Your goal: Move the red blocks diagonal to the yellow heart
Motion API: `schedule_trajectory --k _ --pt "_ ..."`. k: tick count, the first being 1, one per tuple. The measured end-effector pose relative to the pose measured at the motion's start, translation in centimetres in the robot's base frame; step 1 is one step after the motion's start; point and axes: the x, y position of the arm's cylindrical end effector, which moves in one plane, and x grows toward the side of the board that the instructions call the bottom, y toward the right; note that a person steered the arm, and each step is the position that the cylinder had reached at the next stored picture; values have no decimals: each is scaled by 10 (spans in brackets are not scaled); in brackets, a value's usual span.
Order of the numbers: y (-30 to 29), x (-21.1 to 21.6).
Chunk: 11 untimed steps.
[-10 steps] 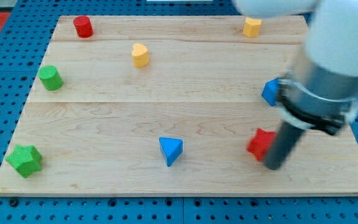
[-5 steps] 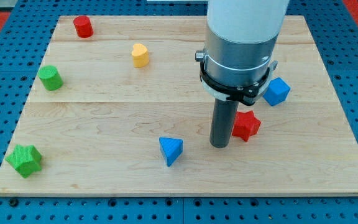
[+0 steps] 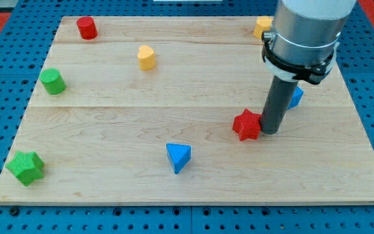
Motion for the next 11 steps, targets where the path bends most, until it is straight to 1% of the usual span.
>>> schedule_trajectory --k 1,3,5,6,7,8,9,10,11 --pt "-5 32" --pt "-56 -123" --pt "-41 -79" --pt "-69 -75" --pt "-128 -80" --pt "-158 -82" --pt "-169 -82" --pt "-164 -109" --pt "-150 -148"
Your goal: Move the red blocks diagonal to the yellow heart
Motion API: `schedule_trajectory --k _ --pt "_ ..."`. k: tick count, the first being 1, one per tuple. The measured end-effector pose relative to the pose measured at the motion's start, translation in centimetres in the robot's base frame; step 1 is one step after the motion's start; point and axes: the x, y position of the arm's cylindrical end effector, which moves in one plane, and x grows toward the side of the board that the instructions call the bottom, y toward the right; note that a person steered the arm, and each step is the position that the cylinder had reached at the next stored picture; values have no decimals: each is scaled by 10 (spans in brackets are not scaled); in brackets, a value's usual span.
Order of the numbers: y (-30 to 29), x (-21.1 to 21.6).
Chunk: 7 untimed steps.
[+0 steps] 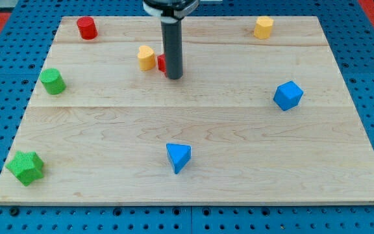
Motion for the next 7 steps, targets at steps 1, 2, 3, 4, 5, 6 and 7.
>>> schedule_trajectory --k 1,2,3,4,5,6,7 --pt "12 -42" --pt "-11 -76" --pt "-50 -83" --pt "-51 -64" --pt "-72 -76" --pt "-103 -109" --pt "-128 -119"
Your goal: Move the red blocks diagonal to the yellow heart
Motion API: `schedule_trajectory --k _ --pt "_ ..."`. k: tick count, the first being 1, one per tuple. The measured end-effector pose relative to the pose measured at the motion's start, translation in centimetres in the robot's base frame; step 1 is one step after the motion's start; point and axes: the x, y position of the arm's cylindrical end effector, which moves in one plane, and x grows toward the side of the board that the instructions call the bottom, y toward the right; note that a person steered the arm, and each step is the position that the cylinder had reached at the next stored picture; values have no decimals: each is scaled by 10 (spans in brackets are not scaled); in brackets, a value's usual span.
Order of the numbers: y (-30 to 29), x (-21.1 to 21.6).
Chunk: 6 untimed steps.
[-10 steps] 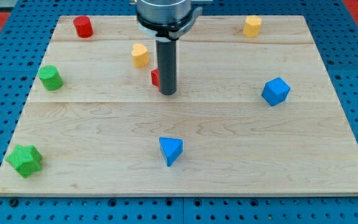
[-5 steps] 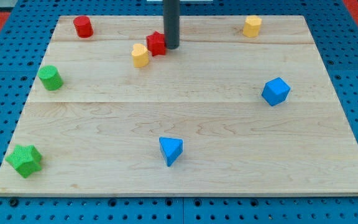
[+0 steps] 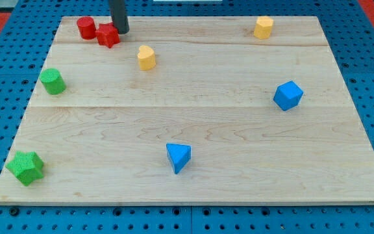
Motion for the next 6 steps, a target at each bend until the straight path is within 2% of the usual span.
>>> schedule_trajectory --k 2,3,4,5,6 --pt "33 42" --pt "-13 42" --pt "-31 43" --pt "-39 91" --pt "18 98"
